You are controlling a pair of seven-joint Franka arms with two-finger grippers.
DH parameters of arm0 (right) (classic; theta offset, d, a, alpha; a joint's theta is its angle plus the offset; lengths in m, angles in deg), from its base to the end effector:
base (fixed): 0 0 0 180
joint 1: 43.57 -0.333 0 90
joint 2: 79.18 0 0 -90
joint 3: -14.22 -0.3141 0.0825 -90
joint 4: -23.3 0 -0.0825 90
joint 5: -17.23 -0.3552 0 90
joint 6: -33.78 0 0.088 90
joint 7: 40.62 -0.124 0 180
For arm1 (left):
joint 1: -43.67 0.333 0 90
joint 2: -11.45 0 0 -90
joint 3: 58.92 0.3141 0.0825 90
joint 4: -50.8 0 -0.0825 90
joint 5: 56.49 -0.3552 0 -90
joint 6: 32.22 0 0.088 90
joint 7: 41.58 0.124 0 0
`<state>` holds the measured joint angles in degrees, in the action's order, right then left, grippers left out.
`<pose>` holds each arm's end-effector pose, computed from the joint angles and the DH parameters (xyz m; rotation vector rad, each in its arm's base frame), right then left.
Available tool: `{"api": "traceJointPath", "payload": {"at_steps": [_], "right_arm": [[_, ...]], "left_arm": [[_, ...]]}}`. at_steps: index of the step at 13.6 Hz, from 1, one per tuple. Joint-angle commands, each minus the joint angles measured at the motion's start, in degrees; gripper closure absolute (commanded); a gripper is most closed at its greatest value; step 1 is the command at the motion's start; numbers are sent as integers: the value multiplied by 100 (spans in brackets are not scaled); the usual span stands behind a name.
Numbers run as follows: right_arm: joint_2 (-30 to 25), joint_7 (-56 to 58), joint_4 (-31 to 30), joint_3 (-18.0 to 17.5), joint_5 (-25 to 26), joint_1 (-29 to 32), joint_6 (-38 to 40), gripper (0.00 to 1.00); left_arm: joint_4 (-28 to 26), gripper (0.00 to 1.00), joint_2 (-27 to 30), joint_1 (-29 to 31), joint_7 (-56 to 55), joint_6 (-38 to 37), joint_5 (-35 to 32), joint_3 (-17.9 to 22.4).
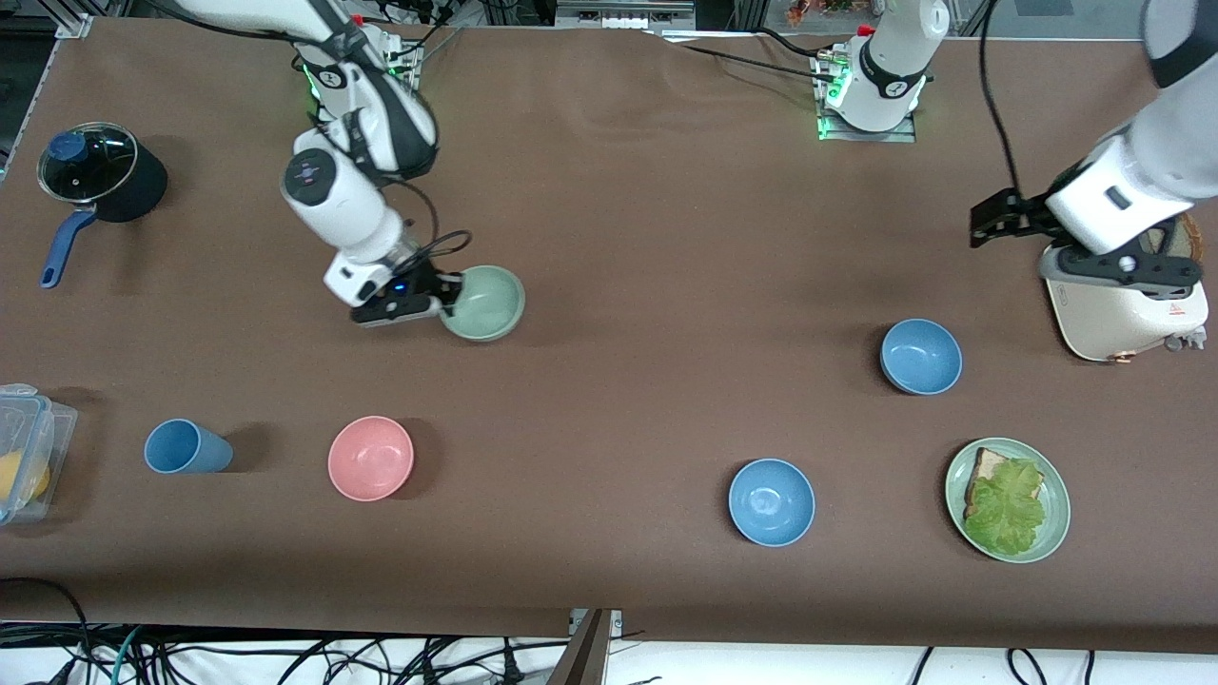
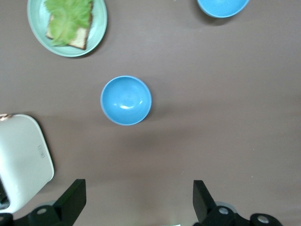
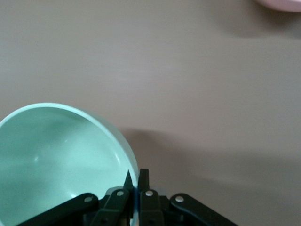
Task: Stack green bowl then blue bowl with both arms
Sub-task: 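Slide the green bowl to the table center and open the right gripper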
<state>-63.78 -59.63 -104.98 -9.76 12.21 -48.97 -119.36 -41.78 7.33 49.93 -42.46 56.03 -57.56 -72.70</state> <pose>0.4795 0.2657 0.2809 -2.9199 -0.1210 -0.1543 0.5319 -0.0638 0.5463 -3.1158 0.1830 0.2265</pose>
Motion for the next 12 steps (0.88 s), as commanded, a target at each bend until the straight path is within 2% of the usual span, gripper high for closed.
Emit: {"api": "traceJointPath", "payload": {"at_steps": [1,3,6,8,12], "right_arm": [[821,-1187,1266,-28,-60,-775,468,100],[1410,-2172,1883,51,202,-1399,469,100],[1957,-3500,2482,989,1369,-2699,469,100],[2229,-3636,2693,1150,1522,-2966,460,100],[2450,-3653,2914,1142,1513,-3037,460,100]], "left_arm": [[153,0,-160,-10,-78,-9,-121,-54],[153,0,-160,-10,-87,-53,-130,-72],[144,0,-186,-10,-105,-36,-130,-63],[135,0,-186,-10,-306,-44,-130,-72],[127,0,-177,-10,-360,-71,-130,-72]]}}
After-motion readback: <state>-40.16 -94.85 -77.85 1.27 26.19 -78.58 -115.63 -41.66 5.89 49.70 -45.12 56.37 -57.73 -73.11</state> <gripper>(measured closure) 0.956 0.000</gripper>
